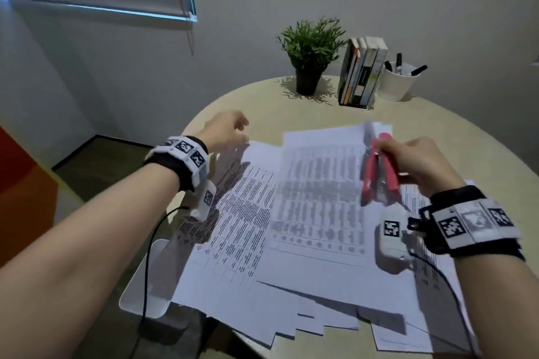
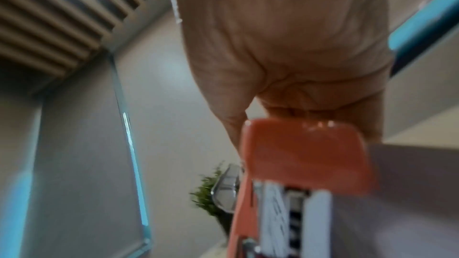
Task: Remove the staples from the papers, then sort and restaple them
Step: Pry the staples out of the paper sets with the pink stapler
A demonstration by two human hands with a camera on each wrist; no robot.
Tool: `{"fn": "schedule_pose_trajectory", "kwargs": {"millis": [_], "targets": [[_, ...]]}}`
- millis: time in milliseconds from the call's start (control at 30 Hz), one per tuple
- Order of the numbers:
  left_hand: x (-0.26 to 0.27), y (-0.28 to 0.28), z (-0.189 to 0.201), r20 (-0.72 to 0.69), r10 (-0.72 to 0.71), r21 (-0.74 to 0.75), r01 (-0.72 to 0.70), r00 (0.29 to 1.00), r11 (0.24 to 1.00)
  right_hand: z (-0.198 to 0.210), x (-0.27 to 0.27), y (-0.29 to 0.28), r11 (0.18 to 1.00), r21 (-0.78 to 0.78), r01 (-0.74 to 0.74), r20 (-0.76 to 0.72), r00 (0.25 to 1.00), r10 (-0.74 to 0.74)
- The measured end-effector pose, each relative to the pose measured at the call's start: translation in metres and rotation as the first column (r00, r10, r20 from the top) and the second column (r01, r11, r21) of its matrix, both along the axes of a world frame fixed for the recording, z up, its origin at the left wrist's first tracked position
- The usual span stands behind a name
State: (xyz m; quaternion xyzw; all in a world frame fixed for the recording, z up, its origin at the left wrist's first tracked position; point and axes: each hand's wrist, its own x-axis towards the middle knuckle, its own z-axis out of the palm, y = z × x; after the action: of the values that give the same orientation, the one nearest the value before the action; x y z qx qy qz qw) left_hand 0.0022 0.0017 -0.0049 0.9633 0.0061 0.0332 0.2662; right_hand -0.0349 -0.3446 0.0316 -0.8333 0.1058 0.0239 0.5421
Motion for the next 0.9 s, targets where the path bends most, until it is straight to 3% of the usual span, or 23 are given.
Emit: {"fn": "schedule_pose_trajectory", "kwargs": {"millis": [133, 267, 467, 700, 900], "targets": [[-0.005, -0.019, -0.032, -0.182, -0.089, 0.29, 0.14, 0.979, 0.947, -0.024, 0.006, -0.053, 0.936, -0.335, 0.112, -0.024, 0.992, -0.127], [-0.002, -0.035, -0.041, -0.195, -0.149, 0.346, 0.211, 0.969, 0.914, -0.036, 0.008, -0.083, 0.88, -0.463, 0.109, -0.088, 0.982, -0.168], [0.0, -0.047, -0.036, -0.201, -0.209, 0.395, 0.274, 0.957, 0.877, -0.044, 0.009, -0.091, 0.83, -0.538, 0.149, -0.092, 0.968, -0.234], [-0.008, -0.044, -0.038, -0.114, -0.219, 0.333, 0.245, 0.969, 0.911, -0.043, 0.014, -0.072, 0.891, -0.429, 0.152, -0.05, 0.98, -0.191], [-0.02, -0.05, -0.023, -0.216, -0.253, 0.154, 0.289, 0.943, 0.945, -0.033, 0.009, -0.034, 0.902, -0.427, 0.072, -0.009, 0.996, -0.084]]}}
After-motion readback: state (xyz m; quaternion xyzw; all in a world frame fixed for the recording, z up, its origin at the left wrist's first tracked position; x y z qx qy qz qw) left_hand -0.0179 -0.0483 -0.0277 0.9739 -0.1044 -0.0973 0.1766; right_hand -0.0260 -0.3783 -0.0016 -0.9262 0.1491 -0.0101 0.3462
